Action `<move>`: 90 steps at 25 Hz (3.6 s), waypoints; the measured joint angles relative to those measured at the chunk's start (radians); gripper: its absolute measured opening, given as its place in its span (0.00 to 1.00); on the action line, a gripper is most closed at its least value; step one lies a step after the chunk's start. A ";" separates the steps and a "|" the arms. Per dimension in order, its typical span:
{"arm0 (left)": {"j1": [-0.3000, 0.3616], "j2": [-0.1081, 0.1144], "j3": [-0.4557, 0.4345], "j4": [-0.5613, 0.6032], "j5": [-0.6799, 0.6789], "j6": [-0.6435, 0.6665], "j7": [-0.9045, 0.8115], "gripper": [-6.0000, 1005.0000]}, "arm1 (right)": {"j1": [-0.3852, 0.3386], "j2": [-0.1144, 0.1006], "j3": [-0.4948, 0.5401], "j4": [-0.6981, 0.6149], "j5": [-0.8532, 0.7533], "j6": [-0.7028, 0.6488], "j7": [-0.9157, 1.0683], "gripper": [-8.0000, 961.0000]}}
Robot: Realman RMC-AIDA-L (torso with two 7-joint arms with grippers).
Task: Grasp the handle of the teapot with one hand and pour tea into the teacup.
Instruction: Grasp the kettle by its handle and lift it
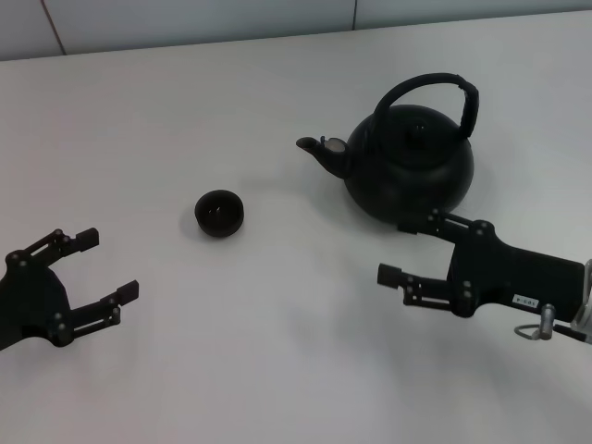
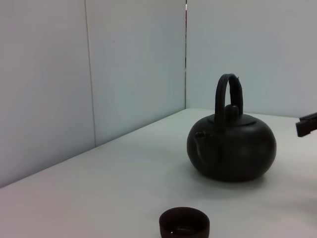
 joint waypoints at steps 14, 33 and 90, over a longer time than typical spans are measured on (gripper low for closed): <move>-0.005 0.002 0.011 0.000 0.000 0.004 -0.003 0.86 | -0.085 0.007 0.003 0.303 0.451 0.006 -0.423 0.86; -0.005 -0.002 0.011 0.012 0.000 0.007 -0.023 0.86 | -0.015 0.008 0.052 0.410 0.746 0.261 -0.578 0.86; 0.000 -0.006 0.004 0.012 -0.011 0.006 -0.027 0.86 | 0.064 0.005 0.057 0.364 0.747 0.389 -0.534 0.14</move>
